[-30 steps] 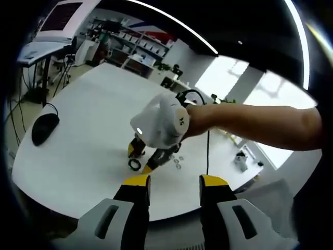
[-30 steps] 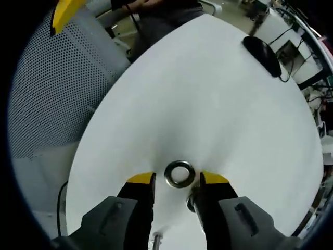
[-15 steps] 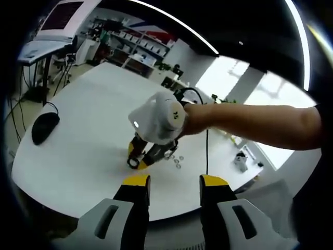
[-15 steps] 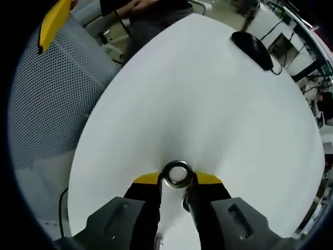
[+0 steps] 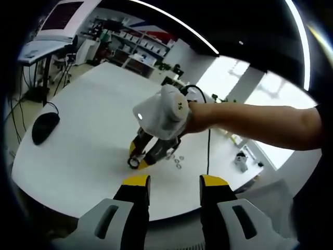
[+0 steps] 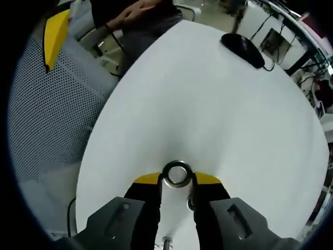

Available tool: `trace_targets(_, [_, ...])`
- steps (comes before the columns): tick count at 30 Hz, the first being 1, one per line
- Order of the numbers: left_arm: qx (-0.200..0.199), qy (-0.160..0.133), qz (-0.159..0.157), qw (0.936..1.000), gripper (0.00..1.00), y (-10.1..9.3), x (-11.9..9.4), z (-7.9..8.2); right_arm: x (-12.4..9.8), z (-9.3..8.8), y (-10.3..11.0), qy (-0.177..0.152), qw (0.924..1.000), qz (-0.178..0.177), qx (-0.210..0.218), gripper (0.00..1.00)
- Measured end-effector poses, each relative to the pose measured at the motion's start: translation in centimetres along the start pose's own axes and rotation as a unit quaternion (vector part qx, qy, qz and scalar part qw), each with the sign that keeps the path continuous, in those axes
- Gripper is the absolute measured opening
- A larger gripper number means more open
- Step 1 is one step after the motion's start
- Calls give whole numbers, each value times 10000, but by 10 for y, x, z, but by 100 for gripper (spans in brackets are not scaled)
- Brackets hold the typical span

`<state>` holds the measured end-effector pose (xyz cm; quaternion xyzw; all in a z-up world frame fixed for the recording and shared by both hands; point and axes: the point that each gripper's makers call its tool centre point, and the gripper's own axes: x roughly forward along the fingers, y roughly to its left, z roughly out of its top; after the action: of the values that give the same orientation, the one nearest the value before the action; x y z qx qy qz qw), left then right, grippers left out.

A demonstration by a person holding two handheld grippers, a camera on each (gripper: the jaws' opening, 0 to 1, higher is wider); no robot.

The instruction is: Place the washer onto the threaded stud by aligning its center hole with the stud, sliding it down to the base, and recovering from edge contact or off-axis alignment until the washer reaches the visible bottom stop.

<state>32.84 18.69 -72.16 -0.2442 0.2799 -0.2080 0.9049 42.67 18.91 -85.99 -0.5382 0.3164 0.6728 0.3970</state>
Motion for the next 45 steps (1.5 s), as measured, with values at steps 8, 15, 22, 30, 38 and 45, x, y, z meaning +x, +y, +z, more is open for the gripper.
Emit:
trace_targets(8, [8,3,-7,10000,36,-1,0,0,-11,3,4,-61,10000,26,49,24])
trace_targets(15, [54,32,0,10000,36,-1,1,-1,-30,8,3,-139,9999,2,1,24])
trace_targets(22, [45,17,-5,10000,36,-1,0,0,-51,12,4,-214,9998,-6,-14,24])
trace_targets(30, [54,21,-16,10000,36,-1,0,0,-76,10,-4,-142,9998,-139,-78,24])
trace_targets(38, [55,7,-29,10000,36,-2,0,0,-84,-4,-11,-26,9997,-231,-16,24])
trace_targets(45, [74,42,-39,10000,36,-3,0,-1,-86,-17,-16,217,9993,-288,-80,24])
